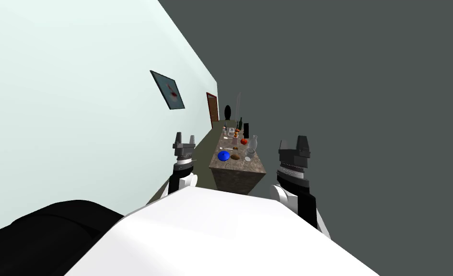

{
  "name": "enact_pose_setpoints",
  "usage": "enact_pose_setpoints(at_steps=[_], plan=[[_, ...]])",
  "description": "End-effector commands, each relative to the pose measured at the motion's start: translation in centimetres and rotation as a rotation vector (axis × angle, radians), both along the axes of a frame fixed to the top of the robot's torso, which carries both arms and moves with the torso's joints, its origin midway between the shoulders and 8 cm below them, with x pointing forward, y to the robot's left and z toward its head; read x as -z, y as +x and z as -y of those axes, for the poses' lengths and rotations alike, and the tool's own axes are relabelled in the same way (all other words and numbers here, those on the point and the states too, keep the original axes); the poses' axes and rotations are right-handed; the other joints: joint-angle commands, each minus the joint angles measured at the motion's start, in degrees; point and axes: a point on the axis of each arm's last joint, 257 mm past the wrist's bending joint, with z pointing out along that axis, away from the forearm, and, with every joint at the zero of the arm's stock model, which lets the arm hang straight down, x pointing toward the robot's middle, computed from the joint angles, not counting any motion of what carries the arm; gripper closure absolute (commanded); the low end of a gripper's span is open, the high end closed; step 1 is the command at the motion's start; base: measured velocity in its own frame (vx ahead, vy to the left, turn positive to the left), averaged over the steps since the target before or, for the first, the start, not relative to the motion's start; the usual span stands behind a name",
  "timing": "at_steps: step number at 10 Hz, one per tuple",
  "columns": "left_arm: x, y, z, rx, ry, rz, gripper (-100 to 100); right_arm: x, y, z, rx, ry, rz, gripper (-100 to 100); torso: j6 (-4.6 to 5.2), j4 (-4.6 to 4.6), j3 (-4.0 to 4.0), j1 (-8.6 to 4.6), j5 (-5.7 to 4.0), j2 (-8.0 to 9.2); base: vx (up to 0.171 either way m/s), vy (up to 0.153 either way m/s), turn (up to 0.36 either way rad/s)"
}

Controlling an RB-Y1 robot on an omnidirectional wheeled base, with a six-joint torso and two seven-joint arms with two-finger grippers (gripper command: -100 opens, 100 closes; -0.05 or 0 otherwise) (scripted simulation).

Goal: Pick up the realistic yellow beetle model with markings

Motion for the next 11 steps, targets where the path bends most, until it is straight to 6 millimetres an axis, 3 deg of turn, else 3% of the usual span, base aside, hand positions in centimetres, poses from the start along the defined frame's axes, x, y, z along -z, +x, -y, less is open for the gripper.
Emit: enact_pose_setpoints(at_steps=[1, 5, 8, 11], plan=[[0.0, 0.0, 0.0, 0.0, 0.0, 0.0, 0, 0.9, 0.3, -0.2, -0.017, -0.038, -0.022, -100, 0.0, 0.0, 0.0, 0.0, 0.0, 0.0, -0.055, 0.048, 0.056], [0.0, 0.0, 0.0, 0.0, 0.0, 0.0, 0, 4.0, 1.3, -0.4, -0.059, -0.139, -0.094, -100, 0.0, 0.1, 0.25, 0.36, 0.08, 0.44, -0.109, 0.094, 0.063], [0.0, 0.0, 0.0, 0.0, 0.0, 0.0, 0, 5.0, 1.6, -0.6, -0.081, -0.192, -0.123, -100, -0.01, 0.06, 0.16, 0.27, 0.06, 0.27, -0.055, 0.072, 0.034], [0.0, 0.0, 0.0, 0.0, 0.0, 0.0, 0, 7.6, 2.2, -0.4, -0.111, -0.272, -0.18, -100, 0.0, 0.05, 0.13, 0.25, 0.06, 0.22, -0.06, 0.082, 0.062]])
